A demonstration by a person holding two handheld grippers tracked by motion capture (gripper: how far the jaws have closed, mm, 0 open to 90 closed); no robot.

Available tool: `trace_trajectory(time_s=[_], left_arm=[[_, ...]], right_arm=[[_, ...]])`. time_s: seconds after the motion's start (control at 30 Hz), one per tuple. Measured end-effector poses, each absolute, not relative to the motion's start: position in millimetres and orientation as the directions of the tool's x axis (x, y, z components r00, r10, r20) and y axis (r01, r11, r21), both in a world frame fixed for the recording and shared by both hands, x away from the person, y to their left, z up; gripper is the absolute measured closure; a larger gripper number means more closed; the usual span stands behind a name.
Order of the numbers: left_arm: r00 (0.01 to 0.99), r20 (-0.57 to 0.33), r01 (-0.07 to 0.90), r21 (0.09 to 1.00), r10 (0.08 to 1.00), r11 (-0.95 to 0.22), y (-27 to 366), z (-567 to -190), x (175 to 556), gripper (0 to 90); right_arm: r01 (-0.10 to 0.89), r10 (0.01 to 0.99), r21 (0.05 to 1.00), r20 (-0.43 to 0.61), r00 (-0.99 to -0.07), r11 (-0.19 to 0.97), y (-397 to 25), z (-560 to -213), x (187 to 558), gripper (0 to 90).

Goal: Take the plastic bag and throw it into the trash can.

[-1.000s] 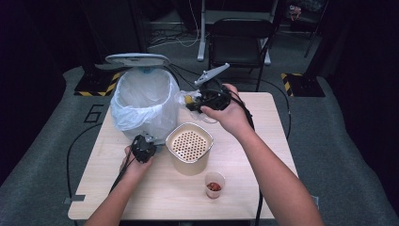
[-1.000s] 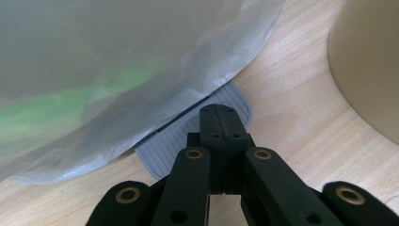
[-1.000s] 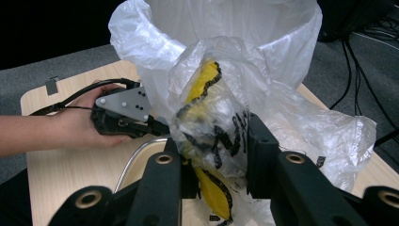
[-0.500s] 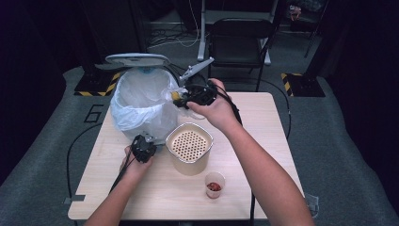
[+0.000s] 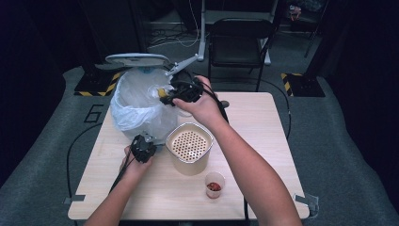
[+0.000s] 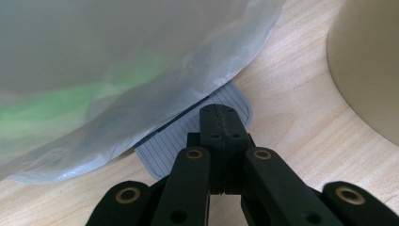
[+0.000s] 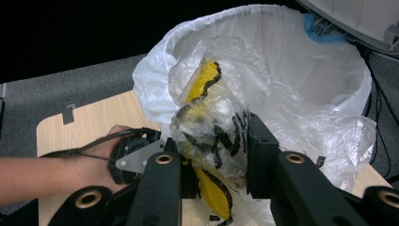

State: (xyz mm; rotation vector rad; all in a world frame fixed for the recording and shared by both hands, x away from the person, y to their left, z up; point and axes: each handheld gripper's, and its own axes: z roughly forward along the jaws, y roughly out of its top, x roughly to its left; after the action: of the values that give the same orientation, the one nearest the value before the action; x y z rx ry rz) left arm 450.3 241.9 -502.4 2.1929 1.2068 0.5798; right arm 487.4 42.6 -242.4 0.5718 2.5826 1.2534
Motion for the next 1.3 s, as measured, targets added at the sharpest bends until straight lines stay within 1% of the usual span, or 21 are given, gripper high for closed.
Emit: trace_trajectory(time_s=[0.03, 0.1, 0.2, 0.23, 0.4, 0.43, 0.7, 0.8, 0.93, 1.3], left_arm=[[0.48, 0.081, 0.64, 0.648, 0.874, -0.411, 240.7, -502.2, 448.1, 90.0], [0.482, 0.092, 0.641, 0.64, 0.871, -0.422, 241.7, -501.6, 448.3, 90.0], [0.483, 0.091, 0.641, 0.64, 0.871, -0.423, 241.7, -501.6, 448.3, 90.0], [0.479, 0.078, 0.64, 0.65, 0.874, -0.409, 240.7, -502.3, 448.1, 90.0], [0.479, 0.08, 0.64, 0.65, 0.874, -0.41, 240.7, -502.3, 448.1, 90.0], [0.484, 0.091, 0.641, 0.64, 0.87, -0.423, 241.5, -501.8, 448.2, 90.0], [0.481, 0.088, 0.642, 0.642, 0.872, -0.419, 241.8, -501.8, 448.4, 90.0], [0.475, 0.094, 0.637, 0.649, 0.875, -0.415, 241.3, -502.7, 448.4, 90.0], [0.481, 0.106, 0.627, 0.652, 0.87, -0.426, 241.9, -502.7, 449.2, 90.0], [0.482, 0.104, 0.626, 0.653, 0.87, -0.426, 242.0, -502.5, 449.4, 90.0]], right_arm=[[0.246, 0.433, 0.79, -0.027, -0.901, 0.562, 44.4, -242.0, 488.4, 71.4], [0.241, 0.431, 0.787, -0.035, -0.902, 0.568, 47.7, -240.7, 490.3, 71.5], [0.239, 0.429, 0.789, -0.034, -0.903, 0.566, 52.3, -238.7, 492.8, 71.5], [0.243, 0.433, 0.793, -0.03, -0.901, 0.559, 54.1, -238.5, 493.3, 71.5], [0.236, 0.433, 0.781, -0.048, -0.9, 0.578, 62.6, -236.6, 497.8, 71.5], [0.232, 0.431, 0.781, -0.052, -0.901, 0.58, 64.4, -236.2, 498.9, 71.5], [0.226, 0.427, 0.775, -0.062, -0.902, 0.59, 78.8, -236.3, 503.3, 71.6], [0.22, 0.433, 0.788, -0.064, -0.899, 0.574, 83.8, -238.3, 506.4, 71.7], [0.222, 0.434, 0.781, -0.068, -0.898, 0.583, 89.0, -239.3, 509.4, 71.7], [0.219, 0.447, 0.783, -0.084, -0.89, 0.582, 101.8, -242.0, 521.5, 71.7]])
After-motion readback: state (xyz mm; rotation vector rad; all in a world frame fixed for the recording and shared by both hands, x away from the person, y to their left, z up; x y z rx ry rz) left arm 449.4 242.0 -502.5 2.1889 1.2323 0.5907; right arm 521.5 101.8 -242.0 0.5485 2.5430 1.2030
